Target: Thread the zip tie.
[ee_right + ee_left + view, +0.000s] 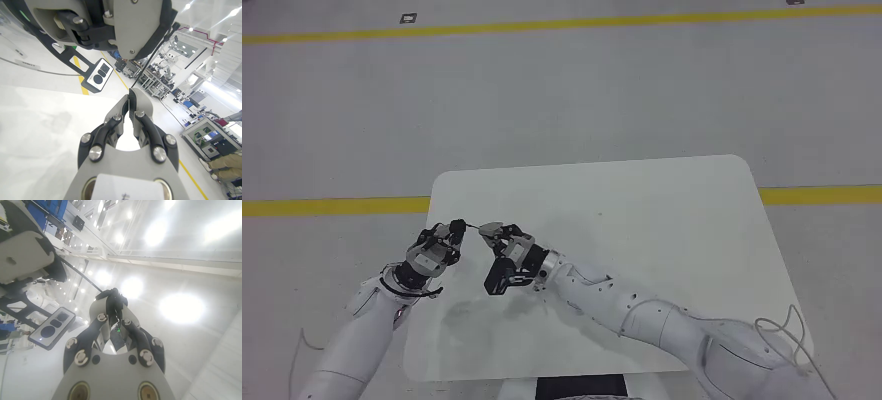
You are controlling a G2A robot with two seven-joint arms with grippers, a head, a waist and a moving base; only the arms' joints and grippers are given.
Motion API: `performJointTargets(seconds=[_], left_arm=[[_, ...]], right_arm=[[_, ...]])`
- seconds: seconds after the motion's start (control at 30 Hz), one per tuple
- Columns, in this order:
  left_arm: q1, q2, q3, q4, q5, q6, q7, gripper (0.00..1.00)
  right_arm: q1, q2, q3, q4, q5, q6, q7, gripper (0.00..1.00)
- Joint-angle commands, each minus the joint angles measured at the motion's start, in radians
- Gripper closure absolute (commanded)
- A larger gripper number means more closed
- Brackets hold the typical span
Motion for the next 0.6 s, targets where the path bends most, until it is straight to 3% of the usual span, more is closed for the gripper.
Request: performJointTargets(seconds=[0.0,0.57], left_arm=[[0.000,0.000,0.000,0.000,0.000,0.000,0.000,1.00],[0.000,0.000,0.000,0.000,0.000,0.000,0.000,1.00]], right_arm=[[0.004,0.002,-0.005,-0.001,0.000,0.000,0.008,1.00],[0.014,0.014,-0.025,-0.016,0.000,0.000,0.053,1.00]])
